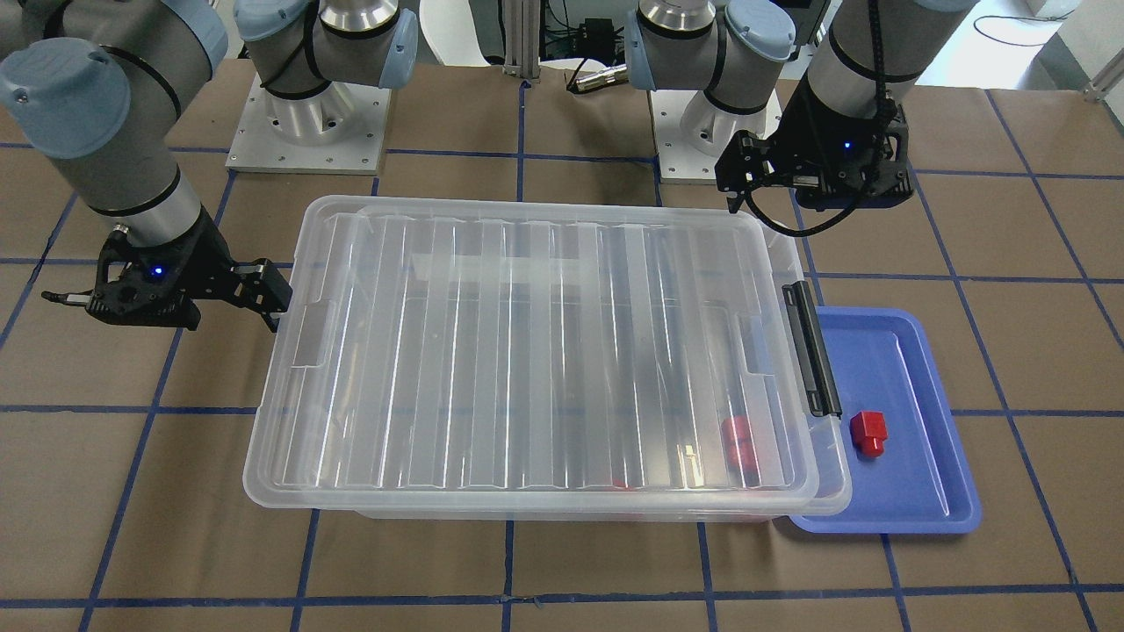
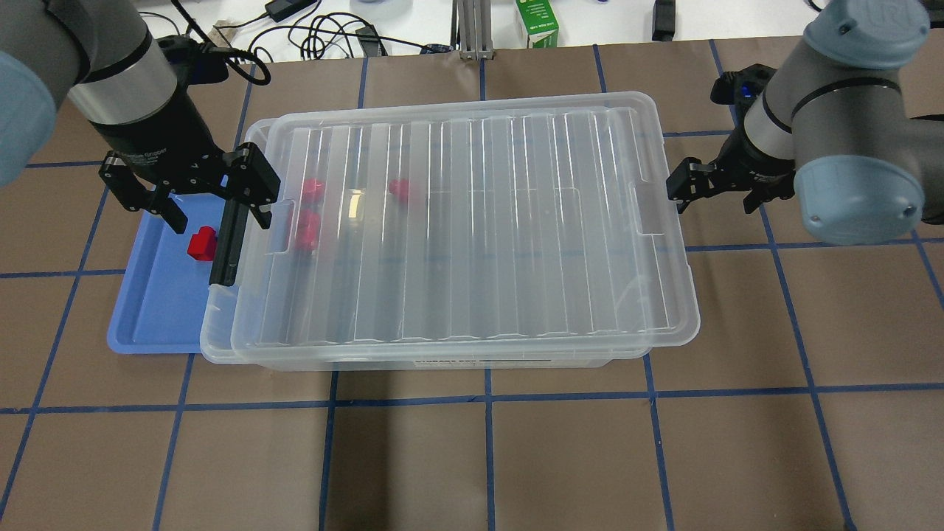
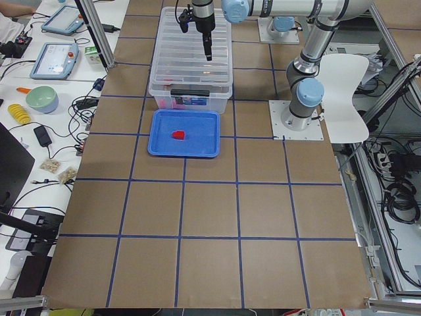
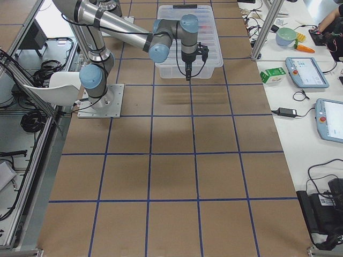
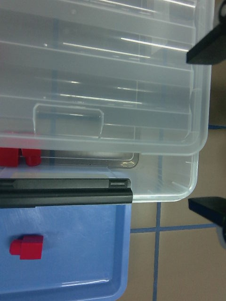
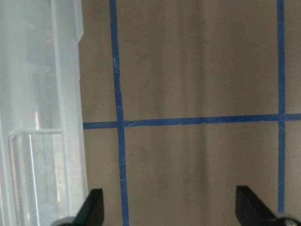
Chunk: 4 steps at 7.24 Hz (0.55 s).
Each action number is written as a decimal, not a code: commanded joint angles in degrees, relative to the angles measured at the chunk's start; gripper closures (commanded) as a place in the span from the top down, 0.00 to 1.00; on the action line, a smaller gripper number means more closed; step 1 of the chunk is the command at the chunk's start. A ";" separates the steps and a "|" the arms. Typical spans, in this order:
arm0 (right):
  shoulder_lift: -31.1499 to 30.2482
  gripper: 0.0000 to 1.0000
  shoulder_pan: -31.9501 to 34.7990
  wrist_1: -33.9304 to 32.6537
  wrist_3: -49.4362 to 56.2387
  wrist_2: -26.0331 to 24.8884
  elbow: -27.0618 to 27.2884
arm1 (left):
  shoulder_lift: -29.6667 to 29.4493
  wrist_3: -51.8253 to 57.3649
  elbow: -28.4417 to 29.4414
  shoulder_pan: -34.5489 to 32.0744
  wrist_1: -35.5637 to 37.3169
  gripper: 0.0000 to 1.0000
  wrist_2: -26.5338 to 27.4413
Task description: Place red block in blue tray from box
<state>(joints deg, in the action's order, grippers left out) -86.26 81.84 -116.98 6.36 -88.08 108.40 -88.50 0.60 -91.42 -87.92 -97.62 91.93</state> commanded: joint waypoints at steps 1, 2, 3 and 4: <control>0.39 1.00 1.04 -1.23 -0.20 -0.16 -0.03 | -0.18 0.01 0.36 -0.76 0.15 1.00 0.00; 0.56 1.00 1.04 -1.23 -0.12 -0.34 -0.64 | -0.36 0.01 0.80 -0.76 0.32 1.00 -0.17; 0.56 1.00 0.95 -1.06 0.58 -0.77 -2.30 | -0.10 0.10 1.15 -0.76 0.23 1.00 0.00; -0.13 1.00 0.86 1.55 0.59 -0.86 -5.01 | -0.10 0.01 1.07 -0.76 0.23 1.00 -0.09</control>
<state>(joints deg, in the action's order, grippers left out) -85.89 82.79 -117.46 6.70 -88.71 106.07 -88.66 0.65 -90.46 -88.66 -97.38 91.88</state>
